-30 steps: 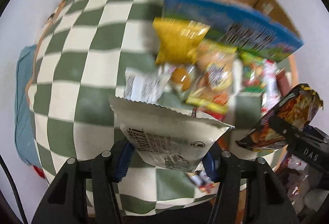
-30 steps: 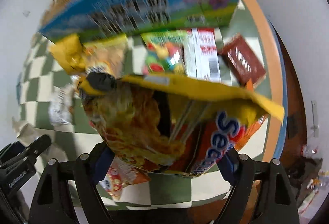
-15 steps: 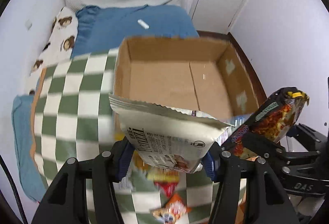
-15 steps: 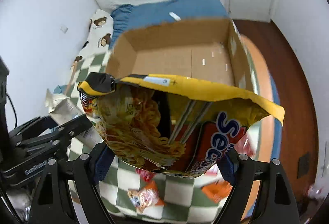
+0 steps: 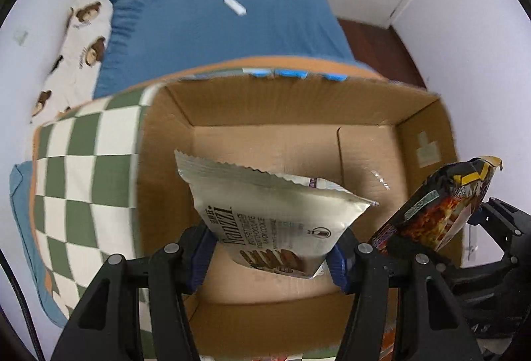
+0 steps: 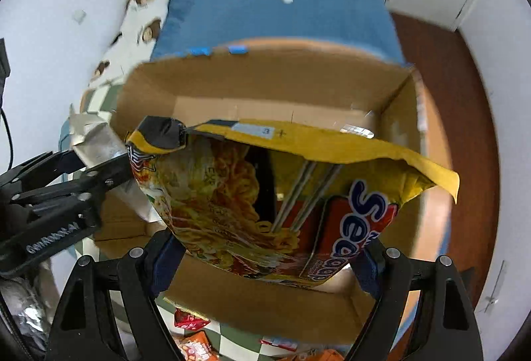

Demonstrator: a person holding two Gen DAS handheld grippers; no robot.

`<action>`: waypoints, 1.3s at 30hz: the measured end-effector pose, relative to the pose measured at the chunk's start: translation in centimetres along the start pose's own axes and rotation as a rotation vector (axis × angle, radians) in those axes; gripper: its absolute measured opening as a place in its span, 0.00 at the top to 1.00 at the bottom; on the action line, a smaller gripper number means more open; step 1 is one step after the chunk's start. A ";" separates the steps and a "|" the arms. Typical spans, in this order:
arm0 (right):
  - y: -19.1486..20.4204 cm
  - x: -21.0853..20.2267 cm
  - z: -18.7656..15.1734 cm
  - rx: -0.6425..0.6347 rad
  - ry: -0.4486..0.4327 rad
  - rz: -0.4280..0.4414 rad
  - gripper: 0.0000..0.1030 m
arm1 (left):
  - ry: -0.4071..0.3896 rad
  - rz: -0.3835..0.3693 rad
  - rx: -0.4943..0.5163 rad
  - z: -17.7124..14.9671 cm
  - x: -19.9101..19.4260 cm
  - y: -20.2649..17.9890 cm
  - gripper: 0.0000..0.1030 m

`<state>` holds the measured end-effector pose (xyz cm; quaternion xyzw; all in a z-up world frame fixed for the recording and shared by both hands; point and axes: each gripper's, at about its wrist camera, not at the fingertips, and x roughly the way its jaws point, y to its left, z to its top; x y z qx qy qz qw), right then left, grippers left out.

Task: Organize snacks
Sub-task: 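Carry both packs into the cardboard box and open both tools to release, then grasp the orange Cuicuijiao pack with the left tool while the right tool grasps the orange pack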

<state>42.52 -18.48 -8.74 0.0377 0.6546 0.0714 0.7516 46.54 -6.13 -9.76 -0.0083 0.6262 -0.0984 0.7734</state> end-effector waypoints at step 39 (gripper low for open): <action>0.6 -4.1 -6.1 0.082 -0.208 -0.167 0.04 | -0.214 0.113 -0.045 -6.0 -6.3 1.2 0.09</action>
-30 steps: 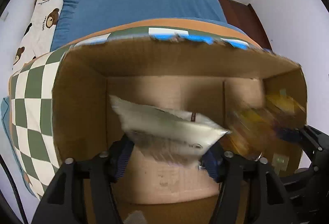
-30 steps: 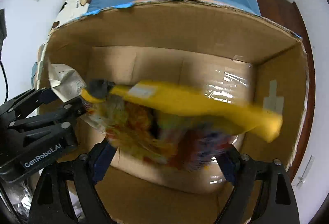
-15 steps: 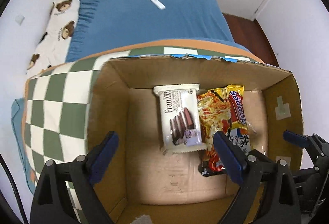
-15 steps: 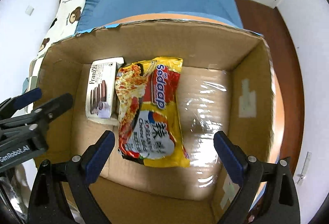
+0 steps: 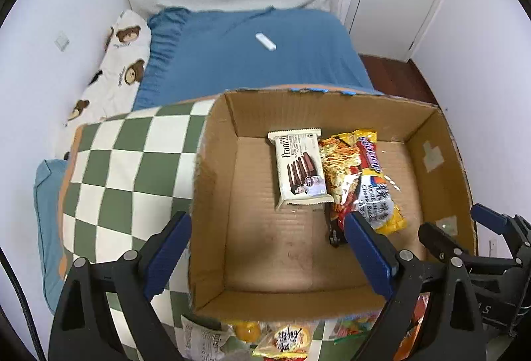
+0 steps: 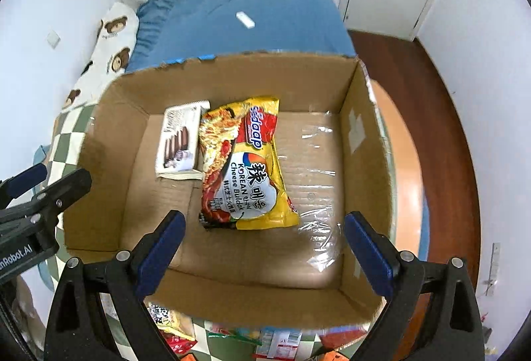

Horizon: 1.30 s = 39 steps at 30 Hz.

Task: Organize snacks
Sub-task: 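Grasp the orange Cuicuijiao pack with the left tool while the right tool grasps the orange pack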

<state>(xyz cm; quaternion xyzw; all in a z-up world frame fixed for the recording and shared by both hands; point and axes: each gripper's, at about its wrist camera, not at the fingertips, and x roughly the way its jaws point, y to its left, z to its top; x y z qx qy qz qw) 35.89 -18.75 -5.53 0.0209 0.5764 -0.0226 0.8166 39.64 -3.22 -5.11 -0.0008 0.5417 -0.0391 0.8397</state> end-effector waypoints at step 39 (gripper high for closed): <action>-13.5 5.5 -28.4 0.575 0.239 0.124 0.17 | 0.535 0.010 0.656 -32.6 9.8 -8.2 0.47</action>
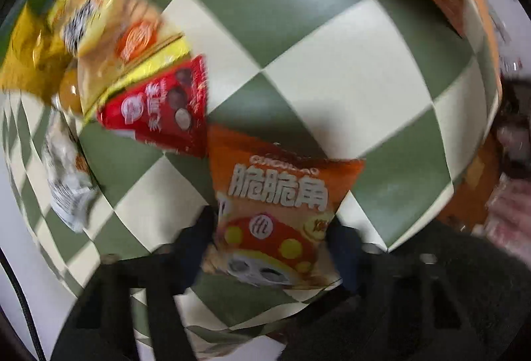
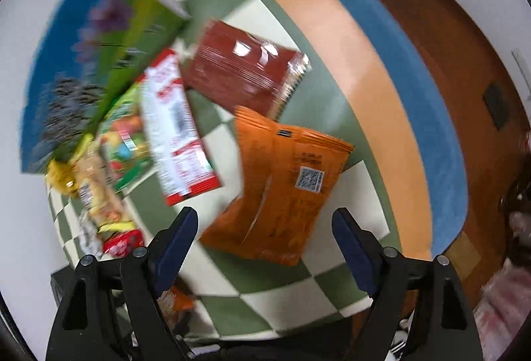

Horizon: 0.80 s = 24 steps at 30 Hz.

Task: Organize snacks
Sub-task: 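Grasp the orange Cuicuijiao pack with the left tool while the right tool grasps the orange pack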

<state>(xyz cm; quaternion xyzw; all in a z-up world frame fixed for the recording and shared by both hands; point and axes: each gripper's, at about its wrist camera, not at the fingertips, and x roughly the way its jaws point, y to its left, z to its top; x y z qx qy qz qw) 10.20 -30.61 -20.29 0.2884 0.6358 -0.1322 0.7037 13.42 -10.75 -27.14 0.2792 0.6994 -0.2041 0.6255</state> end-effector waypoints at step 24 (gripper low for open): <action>5.8 4.1 -7.2 -0.386 0.045 -0.131 0.31 | -0.046 -0.295 -0.545 -2.4 0.8 10.3 0.47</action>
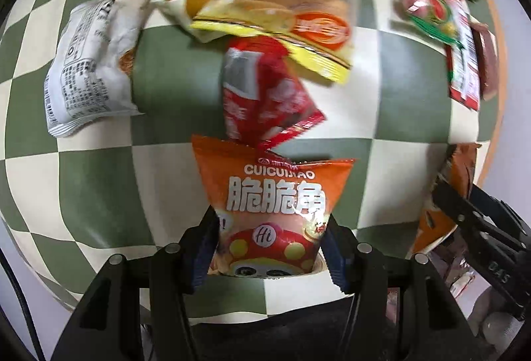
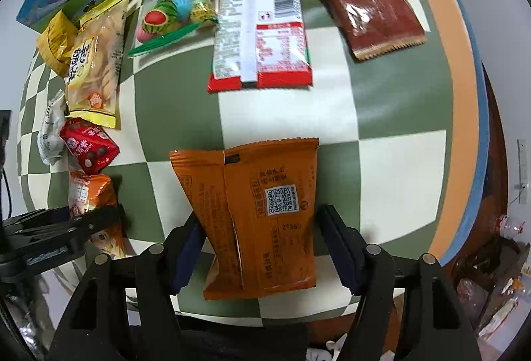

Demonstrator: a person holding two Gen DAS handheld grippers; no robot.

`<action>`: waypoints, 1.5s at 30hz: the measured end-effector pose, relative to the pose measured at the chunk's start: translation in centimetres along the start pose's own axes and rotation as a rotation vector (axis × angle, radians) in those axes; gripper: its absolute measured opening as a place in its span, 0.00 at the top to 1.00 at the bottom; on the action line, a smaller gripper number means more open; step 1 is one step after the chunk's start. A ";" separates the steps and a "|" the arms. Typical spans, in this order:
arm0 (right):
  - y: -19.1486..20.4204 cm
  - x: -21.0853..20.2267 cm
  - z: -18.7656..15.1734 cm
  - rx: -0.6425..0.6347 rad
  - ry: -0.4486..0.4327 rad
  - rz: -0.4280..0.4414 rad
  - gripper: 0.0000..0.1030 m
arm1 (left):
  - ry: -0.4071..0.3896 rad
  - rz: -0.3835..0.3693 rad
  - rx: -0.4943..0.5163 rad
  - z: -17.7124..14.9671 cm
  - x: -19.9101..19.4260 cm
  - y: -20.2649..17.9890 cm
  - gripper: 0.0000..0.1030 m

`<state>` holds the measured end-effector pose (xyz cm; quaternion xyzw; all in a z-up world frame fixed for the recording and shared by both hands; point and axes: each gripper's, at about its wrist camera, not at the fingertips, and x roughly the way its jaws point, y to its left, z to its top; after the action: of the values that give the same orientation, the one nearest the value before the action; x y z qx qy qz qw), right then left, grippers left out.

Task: Organize snacks
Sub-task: 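Grasp the orange Cuicuijiao pack with the left tool while the right tool grasps the orange pack, then carry both orange packs into the box and open both tools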

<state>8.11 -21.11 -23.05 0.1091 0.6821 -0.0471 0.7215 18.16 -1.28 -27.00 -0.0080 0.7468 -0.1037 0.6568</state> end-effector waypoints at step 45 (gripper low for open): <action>5.1 -17.7 27.5 -0.101 -0.338 0.076 0.49 | -0.466 0.060 -0.064 21.2 -23.2 -5.9 0.55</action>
<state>34.82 -23.63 -3.71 0.0889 0.5482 -0.0030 0.8316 41.45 -6.63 -5.75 -0.0303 0.5780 -0.0557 0.8136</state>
